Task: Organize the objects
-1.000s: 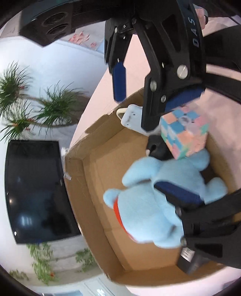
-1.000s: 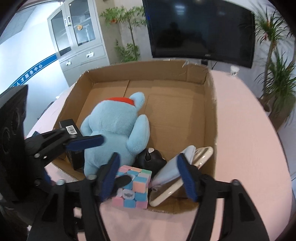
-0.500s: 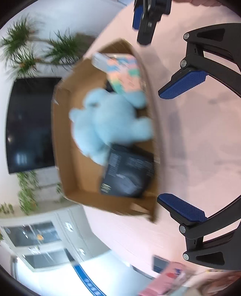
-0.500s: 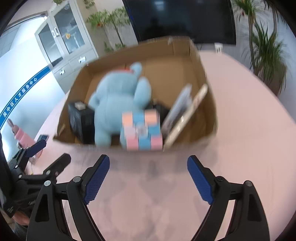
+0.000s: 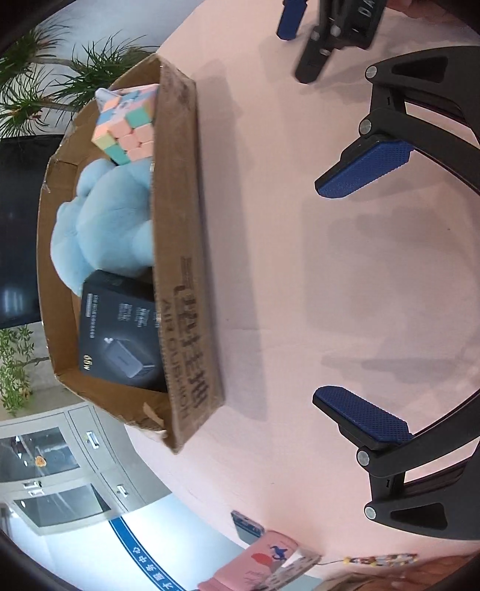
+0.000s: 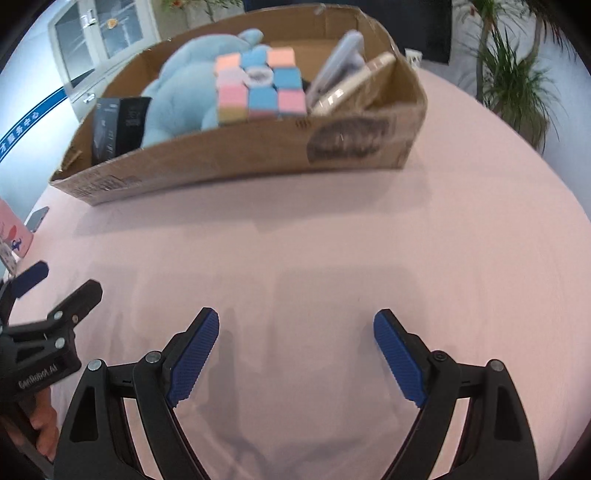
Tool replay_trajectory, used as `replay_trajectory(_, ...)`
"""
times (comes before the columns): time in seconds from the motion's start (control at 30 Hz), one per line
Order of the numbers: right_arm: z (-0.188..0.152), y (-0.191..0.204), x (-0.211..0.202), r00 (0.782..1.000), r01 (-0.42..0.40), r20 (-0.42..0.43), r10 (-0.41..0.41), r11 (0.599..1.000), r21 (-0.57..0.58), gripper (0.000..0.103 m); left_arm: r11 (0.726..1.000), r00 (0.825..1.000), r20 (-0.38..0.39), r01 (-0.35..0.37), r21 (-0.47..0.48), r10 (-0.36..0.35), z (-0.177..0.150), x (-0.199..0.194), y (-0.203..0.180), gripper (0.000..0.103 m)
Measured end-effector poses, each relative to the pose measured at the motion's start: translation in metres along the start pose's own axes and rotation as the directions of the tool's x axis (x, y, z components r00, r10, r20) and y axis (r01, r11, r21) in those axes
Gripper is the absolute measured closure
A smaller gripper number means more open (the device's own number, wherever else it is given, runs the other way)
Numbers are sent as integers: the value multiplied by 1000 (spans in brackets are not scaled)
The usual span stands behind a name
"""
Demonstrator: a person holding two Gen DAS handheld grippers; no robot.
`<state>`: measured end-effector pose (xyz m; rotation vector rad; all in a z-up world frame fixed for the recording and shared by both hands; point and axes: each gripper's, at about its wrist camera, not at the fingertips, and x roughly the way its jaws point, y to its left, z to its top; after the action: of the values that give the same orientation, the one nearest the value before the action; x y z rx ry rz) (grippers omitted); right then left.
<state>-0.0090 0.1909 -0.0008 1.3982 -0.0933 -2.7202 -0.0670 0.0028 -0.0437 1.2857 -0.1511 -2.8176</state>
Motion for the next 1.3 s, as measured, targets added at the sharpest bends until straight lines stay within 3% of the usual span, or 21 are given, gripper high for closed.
replay_trajectory(0.1,-6,1,1,1000,19,25,-19,1000,-3,1,999,998,-62,30,-20,-31,-9,10,-2,0)
replay_trajectory(0.2,-12,13,6,996,86,27,-84,992,-91,1,996,995,-70,66,-64,-71,-11,13,3,0)
replay_trajectory(0.27,-13,14,5,997,69,27,-67,992,-103,1,992,992,-81,86,-95,-94,-11,16,6,0)
replay_trajectory(1.3,-10,12,6,997,81,25,-80,993,-81,1,992,990,-79,111,-63,-116,-17,11,-4,0)
